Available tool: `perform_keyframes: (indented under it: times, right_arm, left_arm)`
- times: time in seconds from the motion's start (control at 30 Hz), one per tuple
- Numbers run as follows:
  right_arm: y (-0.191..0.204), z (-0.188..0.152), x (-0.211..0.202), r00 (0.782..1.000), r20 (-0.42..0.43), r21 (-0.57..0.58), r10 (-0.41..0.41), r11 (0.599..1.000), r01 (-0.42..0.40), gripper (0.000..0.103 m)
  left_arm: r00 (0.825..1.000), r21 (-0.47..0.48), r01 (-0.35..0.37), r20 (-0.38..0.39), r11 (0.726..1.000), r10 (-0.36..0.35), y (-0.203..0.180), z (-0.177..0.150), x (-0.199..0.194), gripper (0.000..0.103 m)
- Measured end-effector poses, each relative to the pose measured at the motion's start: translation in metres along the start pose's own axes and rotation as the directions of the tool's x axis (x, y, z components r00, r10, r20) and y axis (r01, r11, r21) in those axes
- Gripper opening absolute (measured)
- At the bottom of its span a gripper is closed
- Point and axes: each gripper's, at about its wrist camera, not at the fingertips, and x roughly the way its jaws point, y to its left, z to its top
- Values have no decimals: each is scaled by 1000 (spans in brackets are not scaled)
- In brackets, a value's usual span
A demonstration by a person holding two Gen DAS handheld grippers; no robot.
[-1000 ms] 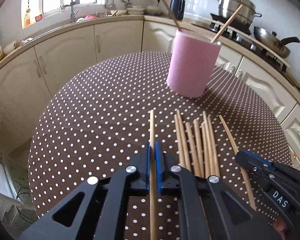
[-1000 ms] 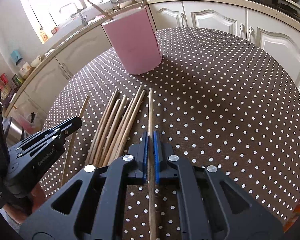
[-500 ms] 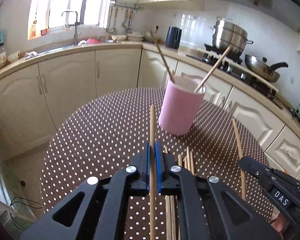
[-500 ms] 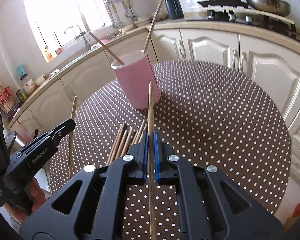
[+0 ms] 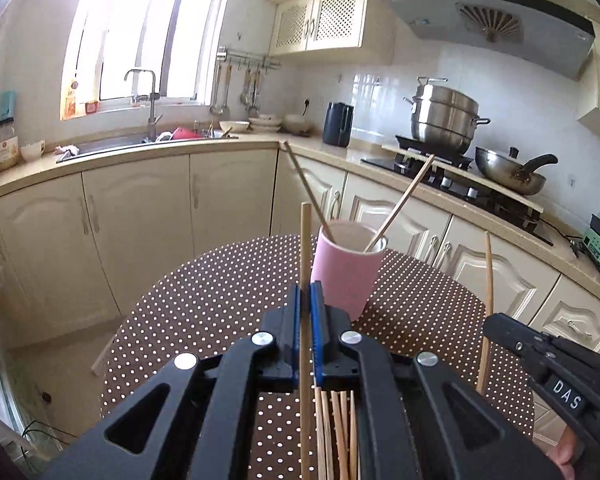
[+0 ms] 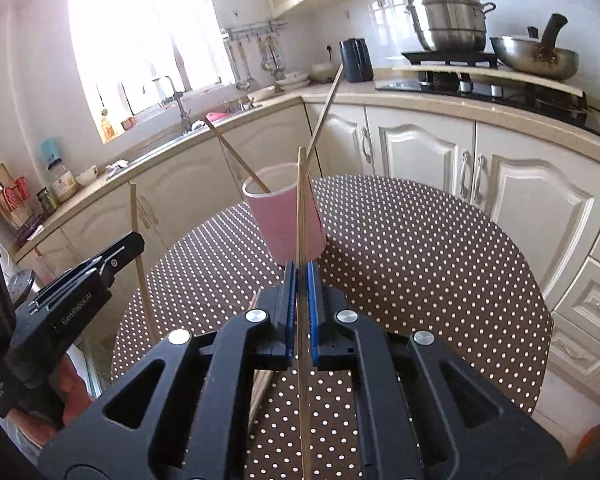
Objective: Organize utensils
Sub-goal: 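Lift both chopsticks upright and carry them over the pink cup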
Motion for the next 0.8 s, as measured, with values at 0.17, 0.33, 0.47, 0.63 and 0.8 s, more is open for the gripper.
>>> perform_keyframes:
  times: [0.17, 0.33, 0.47, 0.63, 0.8]
  right_arm:
    - [3, 9, -8, 999, 33, -9, -5, 1000, 5, 6]
    - [7, 19, -16, 997, 74, -20, -5, 1000, 7, 6]
    - [12, 33, -20, 994, 105, -35, -4, 999, 8, 6]
    - [19, 49, -23, 989, 147, -53, -1, 999, 9, 6]
    - [26, 69, -22, 981, 192, -84, 1, 996, 15, 6]
  left_arm:
    - [1000, -13, 2, 26, 1000, -1, -2, 4, -7, 6]
    - [998, -21, 8, 55, 1000, -7, -3, 12, -11, 6]
    - [997, -23, 14, 77, 1000, -12, -5, 20, -12, 6]
    - [993, -25, 13, 120, 1000, -10, -10, 38, -12, 6]
    - [986, -14, 20, 166, 1000, -17, -20, 59, -9, 6]
